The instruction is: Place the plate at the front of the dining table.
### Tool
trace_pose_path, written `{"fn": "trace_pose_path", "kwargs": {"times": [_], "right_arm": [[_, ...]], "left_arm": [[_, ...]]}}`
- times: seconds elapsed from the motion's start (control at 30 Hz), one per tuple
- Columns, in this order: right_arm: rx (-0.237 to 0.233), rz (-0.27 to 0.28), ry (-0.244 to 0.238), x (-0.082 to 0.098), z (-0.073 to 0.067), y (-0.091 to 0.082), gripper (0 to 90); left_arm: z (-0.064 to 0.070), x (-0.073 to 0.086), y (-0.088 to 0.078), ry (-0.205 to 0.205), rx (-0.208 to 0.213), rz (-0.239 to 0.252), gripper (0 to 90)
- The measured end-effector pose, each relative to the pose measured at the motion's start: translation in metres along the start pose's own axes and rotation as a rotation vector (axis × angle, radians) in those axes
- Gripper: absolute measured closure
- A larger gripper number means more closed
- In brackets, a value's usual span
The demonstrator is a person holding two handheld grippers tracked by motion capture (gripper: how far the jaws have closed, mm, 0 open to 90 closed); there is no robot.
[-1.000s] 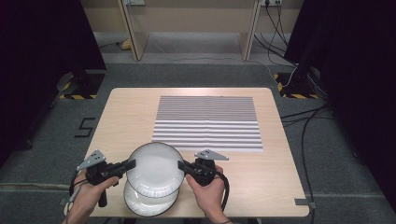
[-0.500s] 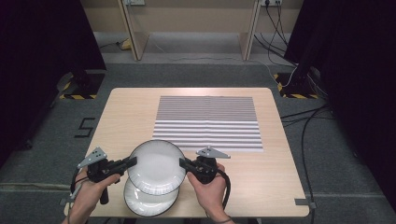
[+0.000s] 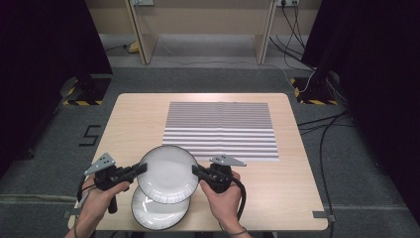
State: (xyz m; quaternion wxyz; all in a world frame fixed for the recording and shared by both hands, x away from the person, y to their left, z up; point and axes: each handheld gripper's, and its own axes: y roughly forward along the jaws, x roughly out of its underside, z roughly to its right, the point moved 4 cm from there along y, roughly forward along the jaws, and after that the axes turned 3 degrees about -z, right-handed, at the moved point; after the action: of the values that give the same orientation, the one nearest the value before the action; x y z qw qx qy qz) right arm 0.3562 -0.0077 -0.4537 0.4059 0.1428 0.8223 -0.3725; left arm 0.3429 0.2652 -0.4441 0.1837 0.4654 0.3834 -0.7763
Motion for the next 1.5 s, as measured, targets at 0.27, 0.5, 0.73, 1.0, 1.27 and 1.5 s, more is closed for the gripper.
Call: {"fn": "trace_pose_path", "kwargs": {"times": [0.27,0.5,0.73,1.0,1.27,1.5], "right_arm": [[0.010,0.013,-0.012,-0.005,0.001,-0.003,84.2],[0.016,0.028,-0.014,-0.009,0.003,-0.005,84.1],[0.023,0.037,-0.014,-0.012,0.004,-0.007,84.0],[0.028,0.042,-0.013,-0.014,0.007,-0.009,84.0],[0.033,0.046,-0.009,-0.016,0.008,-0.010,83.9],[0.038,0.051,-0.007,-0.017,0.009,-0.011,83.8]], "left_arm": [[0.001,-0.005,0.002,0.008,0.004,0.010,83.7],[0.002,-0.010,0.005,0.013,0.005,0.019,83.6],[0.004,-0.014,0.006,0.024,0.006,0.025,83.6],[0.005,-0.017,0.009,0.027,0.008,0.027,83.6],[0.005,-0.020,0.011,0.031,0.011,0.027,83.7],[0.005,-0.022,0.013,0.034,0.013,0.030,83.7]]}}
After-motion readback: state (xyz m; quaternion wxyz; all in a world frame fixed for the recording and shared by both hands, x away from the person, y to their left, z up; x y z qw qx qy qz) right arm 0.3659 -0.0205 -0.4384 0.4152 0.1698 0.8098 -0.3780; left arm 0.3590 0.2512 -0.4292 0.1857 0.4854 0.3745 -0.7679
